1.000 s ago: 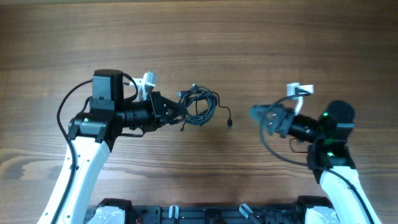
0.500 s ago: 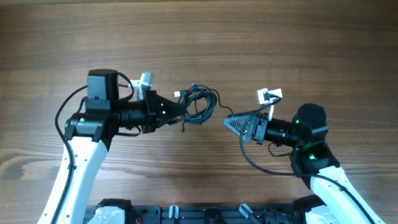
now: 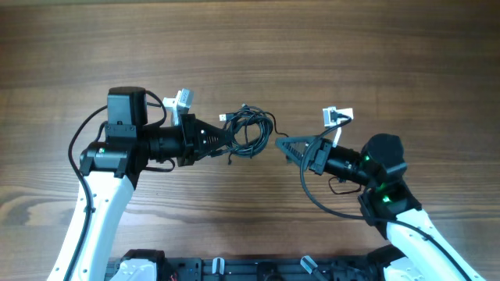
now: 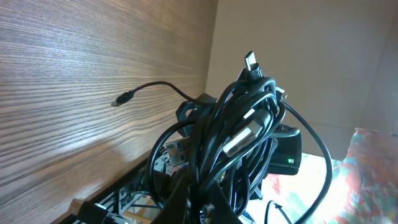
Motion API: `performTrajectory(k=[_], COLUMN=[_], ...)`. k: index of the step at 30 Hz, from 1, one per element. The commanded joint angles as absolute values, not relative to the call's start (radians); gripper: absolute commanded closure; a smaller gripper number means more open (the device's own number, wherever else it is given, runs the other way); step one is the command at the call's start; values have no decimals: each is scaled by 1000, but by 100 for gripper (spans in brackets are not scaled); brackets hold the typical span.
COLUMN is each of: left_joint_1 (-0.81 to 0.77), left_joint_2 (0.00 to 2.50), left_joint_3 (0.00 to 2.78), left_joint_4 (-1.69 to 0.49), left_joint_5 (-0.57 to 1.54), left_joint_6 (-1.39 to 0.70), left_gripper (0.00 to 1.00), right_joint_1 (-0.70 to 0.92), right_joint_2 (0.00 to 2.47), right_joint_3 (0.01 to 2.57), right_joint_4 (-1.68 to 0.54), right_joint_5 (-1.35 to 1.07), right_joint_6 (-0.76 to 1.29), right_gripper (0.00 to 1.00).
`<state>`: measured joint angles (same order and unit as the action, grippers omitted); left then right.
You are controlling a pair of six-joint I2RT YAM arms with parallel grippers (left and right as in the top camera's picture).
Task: Untangle cables
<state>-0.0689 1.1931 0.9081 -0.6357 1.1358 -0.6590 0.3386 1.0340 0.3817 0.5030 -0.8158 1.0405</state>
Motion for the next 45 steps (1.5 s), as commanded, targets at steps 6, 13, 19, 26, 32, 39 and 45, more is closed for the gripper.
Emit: performTrajectory(k=[6, 13, 19, 26, 32, 39, 45], left_joint_1=[-62, -64, -90, -113, -138, -221, -266], left_joint_2=[1176, 1176, 1176, 1176, 1176, 1176, 1176], left_joint_3=[914, 914, 914, 914, 914, 914, 914], left_joint_4=[-632, -633, -632, -631, -588, -540, -533], left_joint_5=[1174, 1182, 1189, 1189, 1189, 1189, 1189], left_joint_6=[-632, -632, -601, -603, -615, -617, -617], left_gripper=[96, 96, 96, 96, 96, 96, 96], right_joint_1=[415, 415, 415, 419, 465, 484, 483], right_joint_2=[1064, 1127, 1193, 1199, 1203, 1256, 1313], right_joint_3=[386, 386, 386, 386, 386, 386, 386], right_joint_4=[591, 629, 770, 799, 795, 720, 706], right_joint_5=[-709, -667, -658, -667, -661, -518, -345], right_joint_6=[1097, 1132, 1204, 1205, 1202, 1180, 1177], right_gripper=[28, 28, 28, 28, 28, 29, 28])
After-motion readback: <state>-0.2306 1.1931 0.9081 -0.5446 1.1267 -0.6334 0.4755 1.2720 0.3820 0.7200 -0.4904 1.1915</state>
